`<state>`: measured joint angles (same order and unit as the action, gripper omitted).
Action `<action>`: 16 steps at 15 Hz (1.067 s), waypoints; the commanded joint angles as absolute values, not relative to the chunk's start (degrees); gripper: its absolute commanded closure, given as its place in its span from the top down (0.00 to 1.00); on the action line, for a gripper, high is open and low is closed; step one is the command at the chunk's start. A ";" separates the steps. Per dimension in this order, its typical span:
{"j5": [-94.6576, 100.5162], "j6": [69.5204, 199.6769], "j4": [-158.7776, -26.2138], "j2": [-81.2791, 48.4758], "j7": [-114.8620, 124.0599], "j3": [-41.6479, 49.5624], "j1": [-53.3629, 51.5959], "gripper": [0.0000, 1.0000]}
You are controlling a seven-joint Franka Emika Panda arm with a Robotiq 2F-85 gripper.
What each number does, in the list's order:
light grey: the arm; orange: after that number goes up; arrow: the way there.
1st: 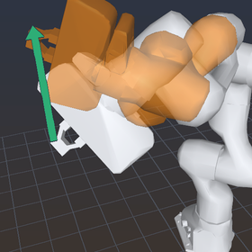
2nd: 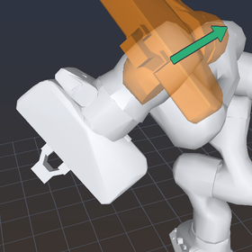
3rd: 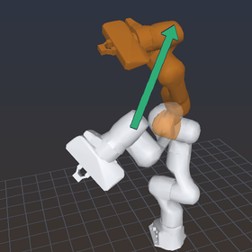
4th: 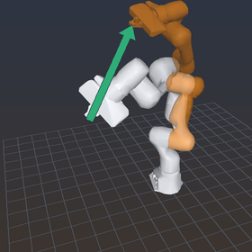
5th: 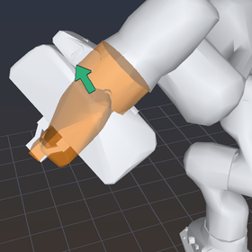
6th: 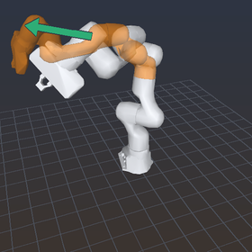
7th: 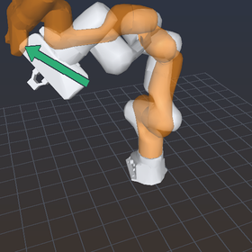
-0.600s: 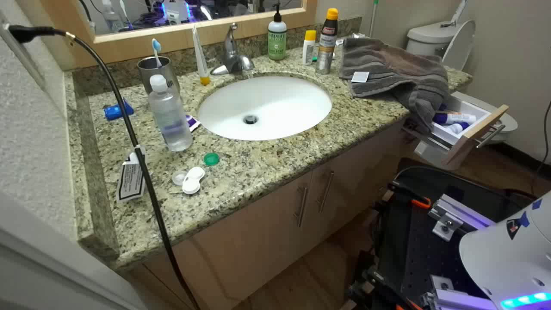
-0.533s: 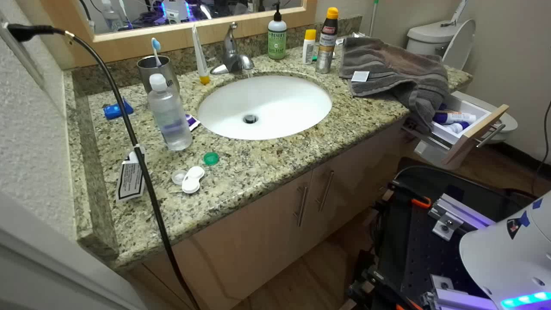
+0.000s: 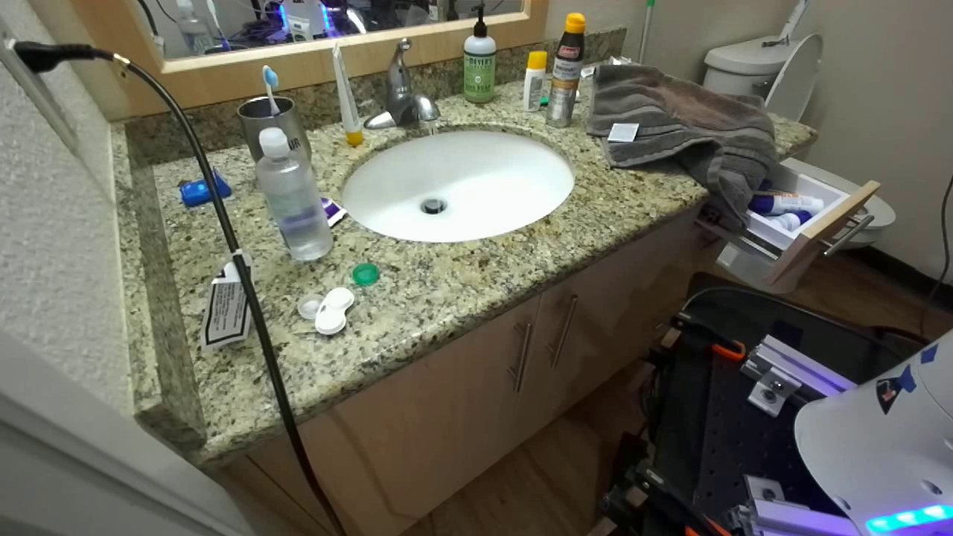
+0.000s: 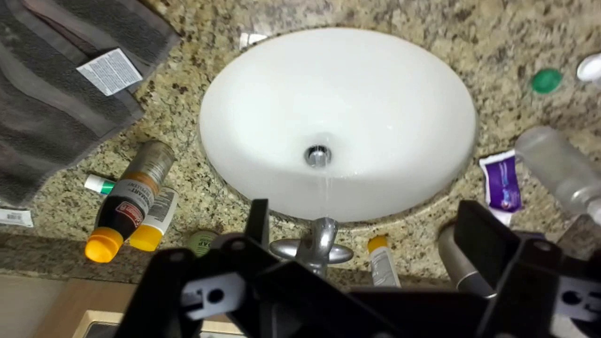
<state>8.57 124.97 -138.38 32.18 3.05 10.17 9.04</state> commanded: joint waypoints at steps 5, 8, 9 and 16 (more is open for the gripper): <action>7.09 130.28 -129.95 18.18 15.06 8.94 12.03 1.00; 7.04 130.27 -127.85 15.60 16.03 9.20 12.39 1.00; 7.84 129.29 -126.94 14.05 16.87 8.85 12.54 1.00; 10.25 129.79 -108.93 -4.83 38.13 9.10 11.95 1.00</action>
